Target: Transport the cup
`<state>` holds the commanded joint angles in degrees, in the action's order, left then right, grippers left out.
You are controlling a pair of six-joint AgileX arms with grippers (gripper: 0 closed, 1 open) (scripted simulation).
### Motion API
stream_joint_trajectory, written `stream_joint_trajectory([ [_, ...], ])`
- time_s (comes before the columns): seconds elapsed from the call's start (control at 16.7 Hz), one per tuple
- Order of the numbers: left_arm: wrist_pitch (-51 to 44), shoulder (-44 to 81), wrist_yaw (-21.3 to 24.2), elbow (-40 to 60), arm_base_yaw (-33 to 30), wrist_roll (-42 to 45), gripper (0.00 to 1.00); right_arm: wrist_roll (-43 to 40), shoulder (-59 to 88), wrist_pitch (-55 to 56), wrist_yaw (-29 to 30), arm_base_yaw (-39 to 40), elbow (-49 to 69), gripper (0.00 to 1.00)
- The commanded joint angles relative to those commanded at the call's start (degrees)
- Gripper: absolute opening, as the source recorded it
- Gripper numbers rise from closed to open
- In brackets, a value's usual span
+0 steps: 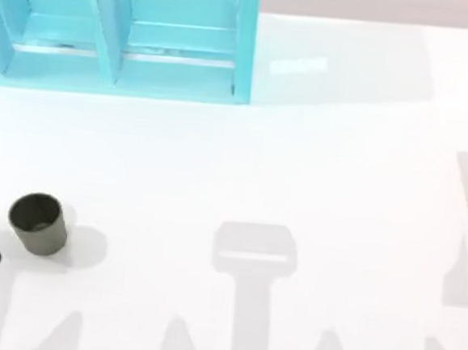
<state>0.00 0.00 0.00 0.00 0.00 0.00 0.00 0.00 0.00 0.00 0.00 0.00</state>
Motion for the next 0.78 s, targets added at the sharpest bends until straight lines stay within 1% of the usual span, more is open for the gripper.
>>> stream_joint_trajectory([
  [0.18, -0.6, 0.6, 0.0, 0.6, -0.1, -0.1, 1.0, 0.0, 0.0, 0.0, 0.0, 0.0, 0.0, 1.0],
  [0.36, -5.4, 6.1, 0.0, 6.0, -1.2, -1.1, 1.0, 0.0, 0.0, 0.0, 0.0, 0.0, 0.0, 1.0],
  [0.54, -13.9, 17.0, 0.0, 15.9, -3.1, -2.7, 1.0, 0.0, 0.0, 0.0, 0.0, 0.0, 0.0, 1.0],
  [0.78, -28.8, 39.2, 0.1, 32.6, -6.4, -5.7, 1.0, 0.0, 0.0, 0.0, 0.0, 0.0, 0.0, 1.0],
])
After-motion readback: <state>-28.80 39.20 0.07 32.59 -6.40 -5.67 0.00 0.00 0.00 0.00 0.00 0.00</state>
